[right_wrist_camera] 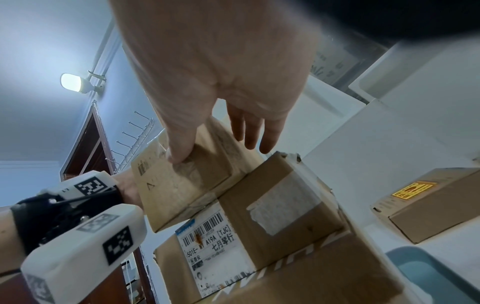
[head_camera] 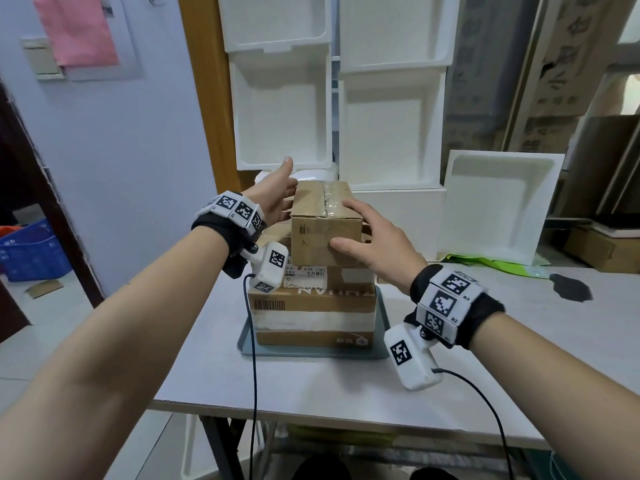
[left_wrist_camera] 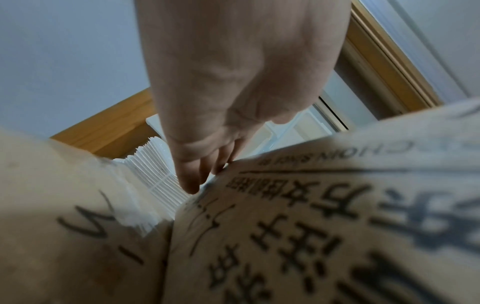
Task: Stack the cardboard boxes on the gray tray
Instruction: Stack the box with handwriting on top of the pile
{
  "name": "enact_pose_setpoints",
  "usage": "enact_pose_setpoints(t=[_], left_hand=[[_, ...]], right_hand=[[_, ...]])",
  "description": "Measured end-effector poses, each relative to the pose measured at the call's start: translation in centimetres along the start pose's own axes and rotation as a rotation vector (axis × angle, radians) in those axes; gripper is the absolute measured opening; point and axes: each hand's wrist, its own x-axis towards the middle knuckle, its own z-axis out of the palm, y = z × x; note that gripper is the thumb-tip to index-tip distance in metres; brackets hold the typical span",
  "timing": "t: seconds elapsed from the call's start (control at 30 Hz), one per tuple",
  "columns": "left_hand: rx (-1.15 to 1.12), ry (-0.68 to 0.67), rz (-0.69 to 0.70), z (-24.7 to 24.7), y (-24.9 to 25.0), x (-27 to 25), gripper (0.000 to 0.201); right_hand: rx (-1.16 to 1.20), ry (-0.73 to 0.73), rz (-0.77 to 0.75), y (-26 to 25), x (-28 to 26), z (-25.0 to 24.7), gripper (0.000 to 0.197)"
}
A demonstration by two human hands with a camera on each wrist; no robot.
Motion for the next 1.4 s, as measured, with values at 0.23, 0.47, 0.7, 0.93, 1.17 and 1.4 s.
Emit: enact_pose_setpoints(t=[0.23, 0.47, 0.7, 0.93, 1.17, 1.4], left_hand=[[0.003, 0.008, 0.001, -0.1, -0.2, 0.8, 0.081], [-0.064, 0.034, 0.064, -1.7, -0.3, 0.7, 0.076], [-0.127, 0.119, 0.117, -3.3, -0.6, 0.0, 0.071], [-0.109, 0.163, 0.131, -3.7, -1.5, -1.6, 0.071], [0.017, 0.262, 0.176, -3.4, -3.0, -2.2, 0.08], [-0.037, 0.292, 0.144, -3.2, -4.5, -2.3, 0.078]], right_hand=[[0.002, -0.014, 0.007, 0.1, 0.0, -0.1, 0.067], [-0.004, 0.02, 0.028, 0.1, 0.6, -1.0, 0.085], [-0.082, 0.088, 0.052, 0.6, 2.6, -1.7, 0.076], [-0.042, 0.126, 0.053, 2.0, 3.7, -1.5, 0.063], [-0.016, 0.131, 0.043, 2.3, 4.8, -2.1, 0.057], [-0.035, 0.138, 0.048, 3.0, 4.7, -1.4, 0.031]])
